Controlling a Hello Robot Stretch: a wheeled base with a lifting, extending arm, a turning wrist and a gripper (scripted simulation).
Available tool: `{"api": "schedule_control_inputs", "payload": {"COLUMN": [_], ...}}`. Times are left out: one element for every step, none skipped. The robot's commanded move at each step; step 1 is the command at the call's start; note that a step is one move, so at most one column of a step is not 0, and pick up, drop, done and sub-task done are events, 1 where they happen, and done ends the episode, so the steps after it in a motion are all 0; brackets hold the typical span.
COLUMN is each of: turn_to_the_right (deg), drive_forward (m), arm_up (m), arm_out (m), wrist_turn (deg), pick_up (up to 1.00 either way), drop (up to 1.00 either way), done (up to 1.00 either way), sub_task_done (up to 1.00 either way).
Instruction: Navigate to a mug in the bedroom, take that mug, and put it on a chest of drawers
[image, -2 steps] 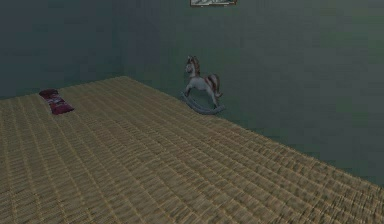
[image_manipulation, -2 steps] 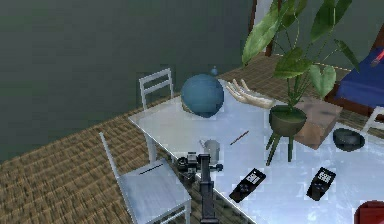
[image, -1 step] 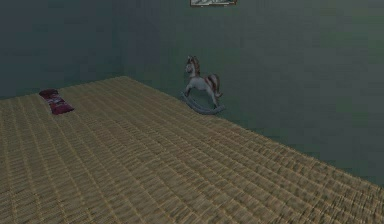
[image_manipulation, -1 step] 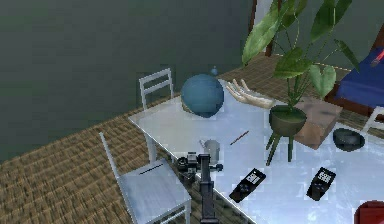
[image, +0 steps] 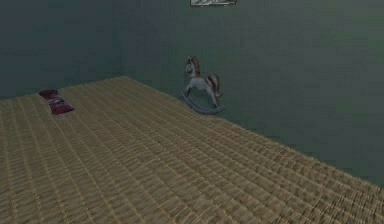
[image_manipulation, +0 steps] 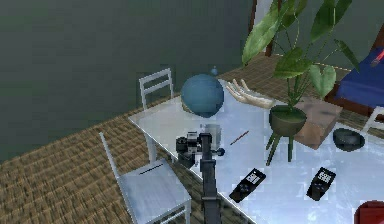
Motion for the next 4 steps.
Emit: {"api": "schedule_control_inputs", "payload": {"turn_to_the_right": [0.0,0.0,0.0,0.0], "drive_forward": [0.00,0.00,0.00,0.00], "arm_up": [0.32,0.00,0.00,0.00], "arm_out": [0.00,0.00,0.00,0.00], "wrist_turn": [0.0,-45.0,-45.0,-45.0], "pick_up": [0.00,0.00,0.00,0.00], "drop": [0.00,0.00,0.00,0.00], "done": [0.00,0.00,0.00,0.00], "sub_task_done": [0.00,0.00,0.00,0.00]}}
